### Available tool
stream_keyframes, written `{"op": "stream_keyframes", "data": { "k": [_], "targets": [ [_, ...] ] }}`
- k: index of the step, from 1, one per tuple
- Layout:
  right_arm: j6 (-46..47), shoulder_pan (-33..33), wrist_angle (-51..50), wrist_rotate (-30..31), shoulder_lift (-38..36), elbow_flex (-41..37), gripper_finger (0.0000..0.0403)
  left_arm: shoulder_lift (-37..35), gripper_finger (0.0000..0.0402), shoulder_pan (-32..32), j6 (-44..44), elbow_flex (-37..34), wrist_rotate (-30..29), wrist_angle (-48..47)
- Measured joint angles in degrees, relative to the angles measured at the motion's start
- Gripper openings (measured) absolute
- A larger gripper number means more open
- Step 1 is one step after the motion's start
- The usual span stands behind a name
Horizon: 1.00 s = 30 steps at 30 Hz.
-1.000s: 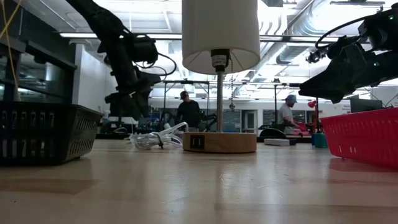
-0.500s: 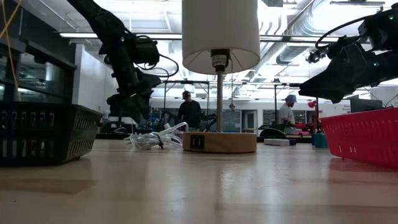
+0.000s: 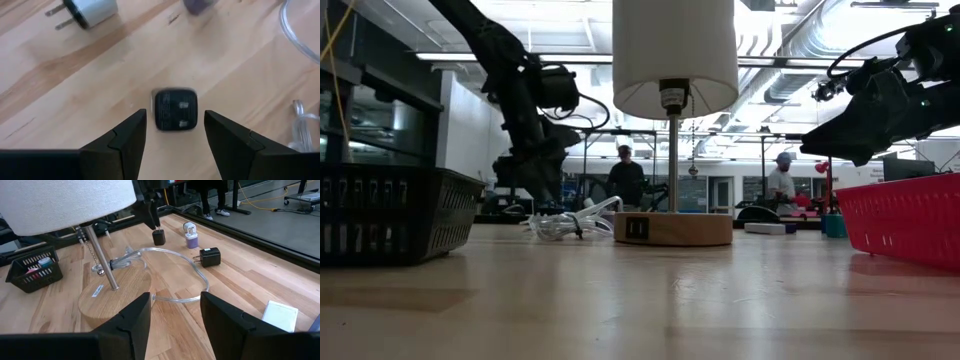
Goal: Pick & Place Office items
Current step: Put the left black charger adapter into the black bin
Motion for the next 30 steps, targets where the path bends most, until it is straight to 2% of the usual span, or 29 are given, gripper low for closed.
{"op": "stream_keyframes", "data": {
  "k": [11, 30],
  "targets": [
    [0.0, 0.02, 0.0, 0.0, -0.01, 0.0, 0.016, 3.71, 0.0194, 0.03, 0.18, 0.11, 0.54, 1.88],
    [0.0, 0.0, 0.0, 0.02, -0.02, 0.01, 0.016, 3.73, 0.0194, 0.04, 0.17, 0.09, 0.34, 2.03]
  ]
}}
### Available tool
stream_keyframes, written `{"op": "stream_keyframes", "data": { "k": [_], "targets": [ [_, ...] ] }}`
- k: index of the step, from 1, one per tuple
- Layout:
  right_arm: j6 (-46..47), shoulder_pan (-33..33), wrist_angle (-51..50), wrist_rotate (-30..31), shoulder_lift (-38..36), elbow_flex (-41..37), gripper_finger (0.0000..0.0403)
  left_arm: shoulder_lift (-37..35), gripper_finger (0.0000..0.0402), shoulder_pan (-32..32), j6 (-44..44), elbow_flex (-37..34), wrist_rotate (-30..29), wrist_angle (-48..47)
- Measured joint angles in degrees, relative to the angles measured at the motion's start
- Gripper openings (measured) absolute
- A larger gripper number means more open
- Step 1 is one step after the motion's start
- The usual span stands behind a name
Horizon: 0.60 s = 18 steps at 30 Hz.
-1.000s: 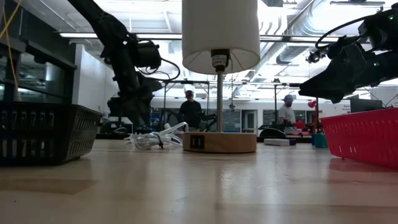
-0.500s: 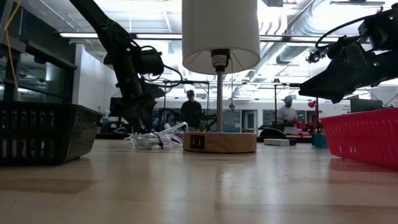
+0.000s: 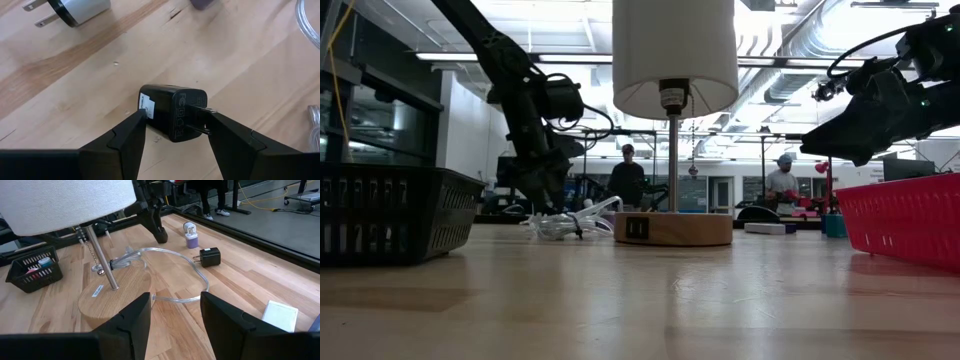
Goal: Pick & Place Office items
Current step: Put the left black charger adapter into the black bin
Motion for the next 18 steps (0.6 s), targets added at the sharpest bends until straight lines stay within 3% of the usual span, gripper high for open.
{"op": "stream_keyframes", "data": {
  "k": [18],
  "targets": [
    [0.0, 0.0, 0.0, 0.0, 0.02, 0.01, 0.016, -0.11, 0.0194, 1.11, -0.04, -0.09, 0.68, 0.15]
  ]
}}
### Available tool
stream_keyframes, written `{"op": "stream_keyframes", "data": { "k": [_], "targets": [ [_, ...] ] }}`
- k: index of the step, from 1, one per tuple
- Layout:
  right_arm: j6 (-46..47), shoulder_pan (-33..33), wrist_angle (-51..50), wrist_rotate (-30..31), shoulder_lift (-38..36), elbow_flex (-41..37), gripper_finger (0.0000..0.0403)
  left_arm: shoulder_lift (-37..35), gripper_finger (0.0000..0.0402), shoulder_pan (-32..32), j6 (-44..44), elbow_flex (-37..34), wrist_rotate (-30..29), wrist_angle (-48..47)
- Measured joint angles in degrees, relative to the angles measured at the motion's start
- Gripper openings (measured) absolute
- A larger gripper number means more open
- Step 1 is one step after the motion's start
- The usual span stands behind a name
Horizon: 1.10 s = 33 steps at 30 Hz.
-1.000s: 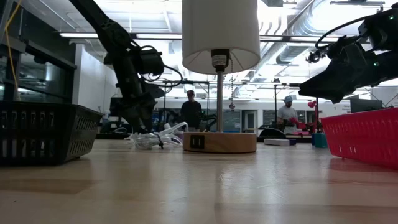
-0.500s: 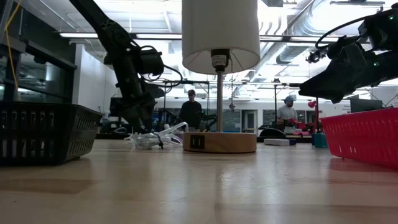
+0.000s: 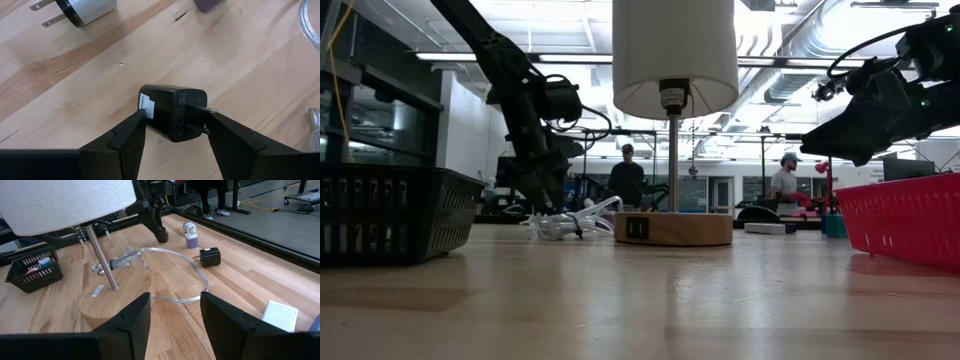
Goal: Pick & Place Office items
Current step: Put the left black charger adapter into the black bin
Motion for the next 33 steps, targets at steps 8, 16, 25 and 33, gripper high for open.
{"op": "stream_keyframes", "data": {
  "k": [8, 16, 25, 33],
  "targets": [
    [0.0, 0.0, 0.0, 0.0, 0.0, -0.02, 0.016, -0.02, 0.0194, 0.0, 0.0, 0.0, 0.0, -0.07],
    [0.0, 0.01, 0.0, -0.02, -0.01, -0.01, 0.016, -1.49, 0.0194, 0.0, -0.09, -0.07, -0.22, -0.33],
    [0.0, 0.01, 0.0, -0.01, -0.01, 0.0, 0.016, -1.7, 0.0194, 0.0, -0.22, -0.07, -0.22, -1.17],
    [0.0, 0.01, 0.0, -0.02, -0.01, -0.02, 0.016, -1.7, 0.0194, -0.02, -0.22, -0.07, -0.79, -1.66]
  ]
}}
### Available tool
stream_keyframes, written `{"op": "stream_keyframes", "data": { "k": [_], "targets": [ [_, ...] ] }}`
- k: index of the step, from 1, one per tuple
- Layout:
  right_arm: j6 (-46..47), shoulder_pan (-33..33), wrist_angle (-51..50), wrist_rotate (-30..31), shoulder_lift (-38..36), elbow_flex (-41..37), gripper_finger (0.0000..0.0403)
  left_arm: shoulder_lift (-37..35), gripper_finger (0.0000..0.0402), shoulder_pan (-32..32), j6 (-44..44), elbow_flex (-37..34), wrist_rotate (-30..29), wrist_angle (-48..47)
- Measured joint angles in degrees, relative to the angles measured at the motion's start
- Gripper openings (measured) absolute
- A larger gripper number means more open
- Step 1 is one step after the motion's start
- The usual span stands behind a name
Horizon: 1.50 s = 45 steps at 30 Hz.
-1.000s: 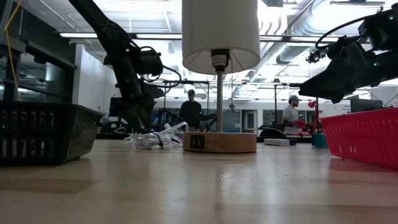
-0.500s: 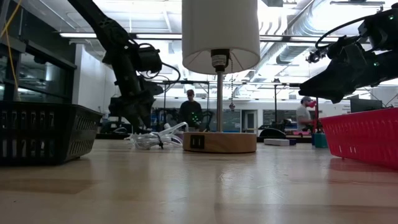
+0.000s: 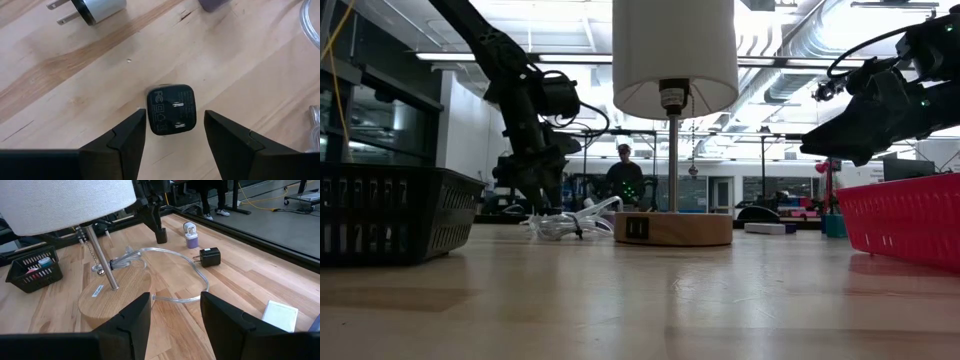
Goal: Pick & Place Office items
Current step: Put the left black charger adapter into the black bin
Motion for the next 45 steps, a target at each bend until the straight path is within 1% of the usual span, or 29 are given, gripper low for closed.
{"op": "stream_keyframes", "data": {
  "k": [5, 21, 45],
  "targets": [
    [0.0, 0.01, 0.0, 0.0, 0.01, 0.0, 0.016, 0.0, 0.0194, -0.4, 0.24, 0.0, -0.27, 0.0],
    [0.0, 0.01, 0.0, 0.01, 0.01, 0.0, 0.016, 0.04, 0.0194, -3.4, 0.88, 0.02, -6.04, -0.2],
    [0.0, 0.0, 0.0, 0.01, 0.01, 0.01, 0.016, 0.07, 0.0194, -3.76, -0.02, 0.07, -6.54, 0.96]
  ]
}}
